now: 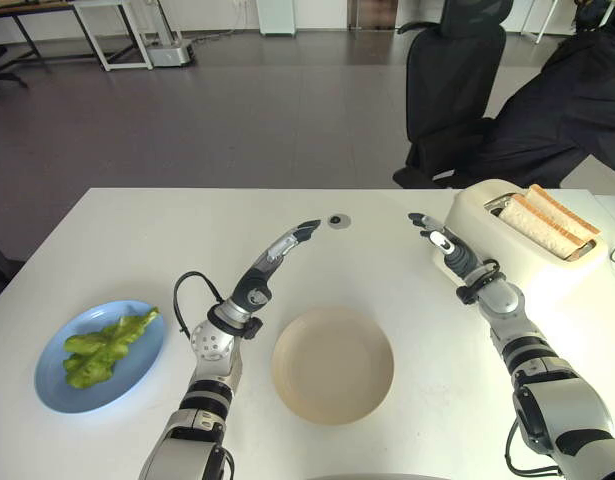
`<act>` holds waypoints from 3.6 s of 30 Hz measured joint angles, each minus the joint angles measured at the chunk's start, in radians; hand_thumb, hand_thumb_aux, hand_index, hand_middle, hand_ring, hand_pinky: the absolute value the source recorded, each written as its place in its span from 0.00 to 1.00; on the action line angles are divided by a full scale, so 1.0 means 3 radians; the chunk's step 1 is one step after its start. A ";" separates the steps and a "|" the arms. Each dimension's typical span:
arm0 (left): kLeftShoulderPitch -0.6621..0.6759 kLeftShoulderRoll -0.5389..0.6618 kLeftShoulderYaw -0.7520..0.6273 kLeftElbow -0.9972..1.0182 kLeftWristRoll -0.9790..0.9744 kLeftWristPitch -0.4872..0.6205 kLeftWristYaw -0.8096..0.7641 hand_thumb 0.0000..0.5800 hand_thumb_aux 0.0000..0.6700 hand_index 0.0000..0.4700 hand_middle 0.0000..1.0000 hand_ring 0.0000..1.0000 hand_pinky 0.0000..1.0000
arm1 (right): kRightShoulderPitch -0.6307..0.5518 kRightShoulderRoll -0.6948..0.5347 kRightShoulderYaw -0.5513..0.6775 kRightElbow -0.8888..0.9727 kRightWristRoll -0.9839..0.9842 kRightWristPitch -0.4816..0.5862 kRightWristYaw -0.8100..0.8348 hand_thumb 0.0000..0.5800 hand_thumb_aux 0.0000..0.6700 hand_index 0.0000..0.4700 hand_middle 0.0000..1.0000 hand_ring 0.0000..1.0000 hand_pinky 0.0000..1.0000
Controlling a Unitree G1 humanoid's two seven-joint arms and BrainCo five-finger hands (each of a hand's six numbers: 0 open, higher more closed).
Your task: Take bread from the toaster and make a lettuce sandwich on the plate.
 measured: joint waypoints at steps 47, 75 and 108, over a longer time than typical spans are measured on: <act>-0.0171 0.0146 0.0040 -0.0053 0.0616 0.0636 0.0581 0.00 0.00 0.00 0.00 0.00 0.00 | 0.0707 -0.1963 -0.0873 -0.1159 -0.0438 0.1160 0.0026 0.92 0.71 0.71 0.00 0.00 0.00; -0.0131 0.0146 0.0039 -0.0140 0.0494 0.0615 0.0506 0.00 0.00 0.00 0.00 0.00 0.00 | 0.0659 -0.1963 -0.0618 -0.1144 -0.0421 0.0967 0.0164 0.96 0.81 0.81 0.00 0.00 0.00; 0.2097 0.2188 0.1877 -0.1826 0.1452 0.2036 0.0506 0.00 0.00 0.00 0.00 0.00 0.00 | 0.1103 -0.0864 0.0148 -0.4025 0.0345 0.0623 0.1055 1.00 1.00 1.00 0.00 0.00 0.00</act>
